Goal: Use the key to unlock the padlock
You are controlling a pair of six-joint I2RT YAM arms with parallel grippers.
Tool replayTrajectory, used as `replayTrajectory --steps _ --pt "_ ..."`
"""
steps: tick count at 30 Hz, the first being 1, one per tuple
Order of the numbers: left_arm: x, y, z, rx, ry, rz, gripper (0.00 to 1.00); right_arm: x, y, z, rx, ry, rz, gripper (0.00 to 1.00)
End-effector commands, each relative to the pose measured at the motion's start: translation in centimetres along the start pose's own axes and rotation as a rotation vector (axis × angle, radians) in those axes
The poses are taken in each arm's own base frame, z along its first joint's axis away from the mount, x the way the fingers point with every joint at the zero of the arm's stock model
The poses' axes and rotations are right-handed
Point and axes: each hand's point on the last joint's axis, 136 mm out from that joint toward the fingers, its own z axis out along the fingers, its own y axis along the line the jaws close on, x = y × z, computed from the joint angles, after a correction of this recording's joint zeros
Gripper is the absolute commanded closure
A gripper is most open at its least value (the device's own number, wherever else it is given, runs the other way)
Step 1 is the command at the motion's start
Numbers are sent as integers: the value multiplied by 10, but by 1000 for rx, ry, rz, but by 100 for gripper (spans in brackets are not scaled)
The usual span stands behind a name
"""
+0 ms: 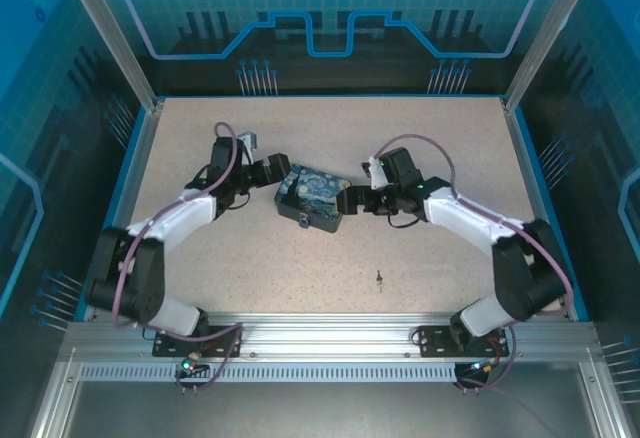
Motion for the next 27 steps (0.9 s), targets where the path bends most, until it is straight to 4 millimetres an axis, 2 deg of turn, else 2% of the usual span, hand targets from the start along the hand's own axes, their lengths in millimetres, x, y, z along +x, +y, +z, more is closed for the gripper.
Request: replayTrajectory --steps 1,6,9,13,20,27 --pt "-13 11 -33 -82 -92 69 1 50 -32 -21 163 119 32 7" --pt "-19 4 -68 -59 -183 80 1 108 -48 -39 233 212 106 12" --pt "-23 3 -82 -60 -226 82 1 135 -58 -41 280 267 144 17" --pt "-30 -1 -96 -52 -271 97 1 161 -64 -37 337 351 155 24" --pt "-34 -7 -110 -36 -308 118 1 174 -60 -23 400 436 107 39" --pt "-33 -6 -118 -36 -323 129 1 174 -53 -5 421 449 72 52"
